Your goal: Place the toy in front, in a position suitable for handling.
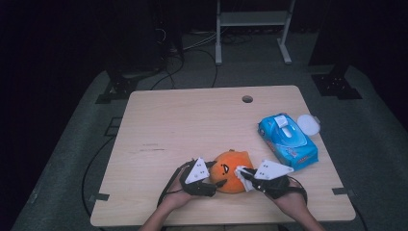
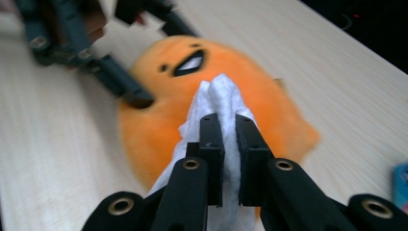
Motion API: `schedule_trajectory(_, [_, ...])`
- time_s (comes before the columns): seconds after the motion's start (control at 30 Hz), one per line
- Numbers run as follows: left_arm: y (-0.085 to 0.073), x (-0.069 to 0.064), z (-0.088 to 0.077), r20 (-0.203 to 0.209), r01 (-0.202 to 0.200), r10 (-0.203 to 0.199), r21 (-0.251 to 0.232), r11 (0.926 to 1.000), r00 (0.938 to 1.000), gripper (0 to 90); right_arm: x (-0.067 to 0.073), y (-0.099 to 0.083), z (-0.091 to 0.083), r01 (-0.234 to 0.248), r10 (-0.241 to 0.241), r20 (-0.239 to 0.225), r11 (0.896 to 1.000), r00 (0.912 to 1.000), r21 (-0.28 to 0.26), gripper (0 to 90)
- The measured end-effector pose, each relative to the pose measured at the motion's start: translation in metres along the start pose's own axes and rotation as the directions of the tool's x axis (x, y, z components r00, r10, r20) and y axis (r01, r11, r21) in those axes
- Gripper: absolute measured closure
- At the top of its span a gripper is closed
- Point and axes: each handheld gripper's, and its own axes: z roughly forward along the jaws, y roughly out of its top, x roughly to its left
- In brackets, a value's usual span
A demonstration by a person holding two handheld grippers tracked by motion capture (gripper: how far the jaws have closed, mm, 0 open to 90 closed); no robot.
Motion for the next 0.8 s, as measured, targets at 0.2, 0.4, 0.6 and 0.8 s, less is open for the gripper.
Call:
schedule_trajectory(0.2, [0.0, -0.002, 0.001, -0.001, 0.0, 0.0, 0.007, 1.0, 1.0, 27.1, -0.007, 0.0, 0.006, -0.097, 0.094, -0.062, 0.994, 0.9936, -0.041, 82.4])
schedule_trajectory(0.4, [0.007, 0.014, -0.006, 0.079, 0.188, -0.183, -0.06, 0.9804, 0.98, 22.2, 0.001, 0.001, 0.011, -0.099, 0.094, -0.131, 0.995, 0.9869, -0.027, 82.3])
schedule_trajectory(0.6, [0.006, 0.0, 0.001, 0.026, 0.06, -0.059, -0.037, 0.9975, 0.9979, 34.7, -0.005, 0.009, 0.006, -0.128, 0.12, -0.105, 0.989, 0.9872, -0.074, 82.4])
schedule_trajectory(0.8, [0.005, -0.005, -0.001, 0.022, -0.006, 0.006, -0.032, 0.9995, 0.9997, 35.7, -0.016, 0.004, 0.005, -0.122, 0.117, -0.085, 0.991, 0.9894, -0.055, 82.0])
